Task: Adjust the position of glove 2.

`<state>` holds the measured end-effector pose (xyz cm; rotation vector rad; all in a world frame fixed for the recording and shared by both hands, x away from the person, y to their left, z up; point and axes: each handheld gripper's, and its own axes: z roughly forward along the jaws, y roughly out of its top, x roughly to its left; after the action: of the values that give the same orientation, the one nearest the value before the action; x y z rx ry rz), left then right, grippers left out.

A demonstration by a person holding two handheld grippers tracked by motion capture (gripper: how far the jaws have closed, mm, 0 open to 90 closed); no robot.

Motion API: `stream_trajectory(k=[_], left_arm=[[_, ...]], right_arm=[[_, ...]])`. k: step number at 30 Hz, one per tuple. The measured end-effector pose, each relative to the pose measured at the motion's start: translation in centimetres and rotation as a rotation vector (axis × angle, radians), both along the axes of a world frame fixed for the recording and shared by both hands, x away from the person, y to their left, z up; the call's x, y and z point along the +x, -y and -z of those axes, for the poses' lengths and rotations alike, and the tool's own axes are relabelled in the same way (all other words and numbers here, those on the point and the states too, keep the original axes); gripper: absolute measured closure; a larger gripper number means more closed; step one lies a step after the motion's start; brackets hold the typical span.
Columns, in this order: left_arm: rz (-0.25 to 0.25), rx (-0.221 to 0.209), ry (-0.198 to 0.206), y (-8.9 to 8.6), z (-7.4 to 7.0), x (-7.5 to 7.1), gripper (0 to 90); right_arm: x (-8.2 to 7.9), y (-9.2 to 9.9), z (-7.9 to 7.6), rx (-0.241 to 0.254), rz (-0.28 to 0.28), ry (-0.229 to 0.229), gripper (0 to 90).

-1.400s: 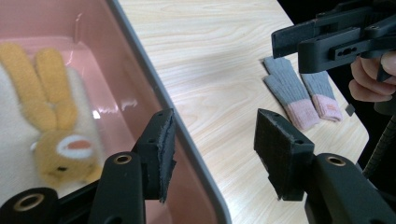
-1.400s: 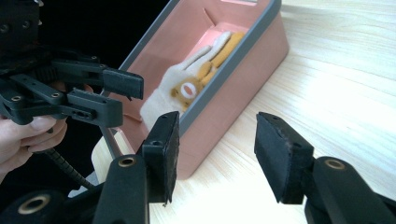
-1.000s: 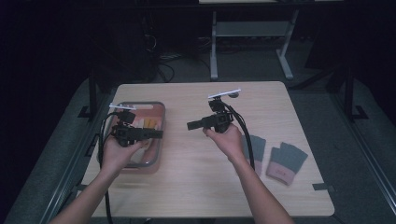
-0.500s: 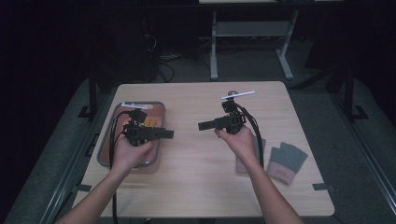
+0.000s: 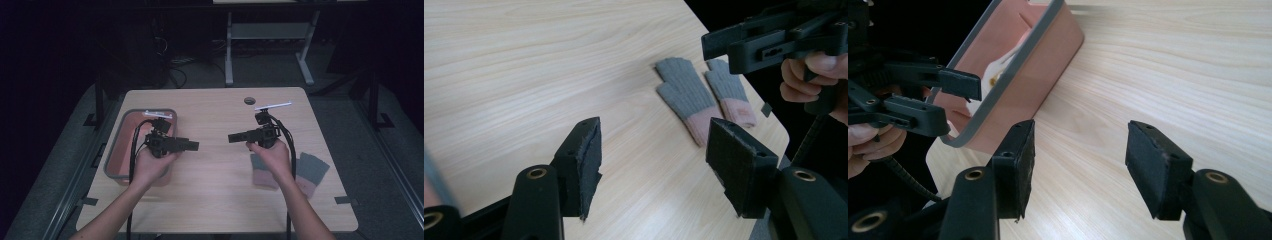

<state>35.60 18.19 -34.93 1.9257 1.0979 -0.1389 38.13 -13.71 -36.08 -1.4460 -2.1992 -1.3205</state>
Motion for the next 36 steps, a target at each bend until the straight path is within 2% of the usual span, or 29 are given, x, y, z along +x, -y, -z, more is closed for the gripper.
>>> stream_trajectory(k=[8, 12, 26, 36], left_arm=[[0.032, -0.002, 0.0, 2.2, 0.3, -0.3, 37.4], [0.064, 0.0, 0.001, 3.9, 0.6, -0.6, 36.3], [0.116, -0.016, 0.003, 7.1, 1.6, -1.4, 33.8], [0.15, -0.025, -0.005, 9.1, 2.5, -1.7, 33.7]], right_arm=[[-0.8, 1.9, 0.5, 0.0, 0.021, -0.005, 44.3], [-1.4, 3.1, 1.2, -0.006, 0.028, -0.013, 43.9], [-3.0, 6.8, 3.0, -0.01, 0.093, -0.034, 43.5], [-3.7, 8.8, 3.8, -0.02, 0.124, -0.039, 43.2]])
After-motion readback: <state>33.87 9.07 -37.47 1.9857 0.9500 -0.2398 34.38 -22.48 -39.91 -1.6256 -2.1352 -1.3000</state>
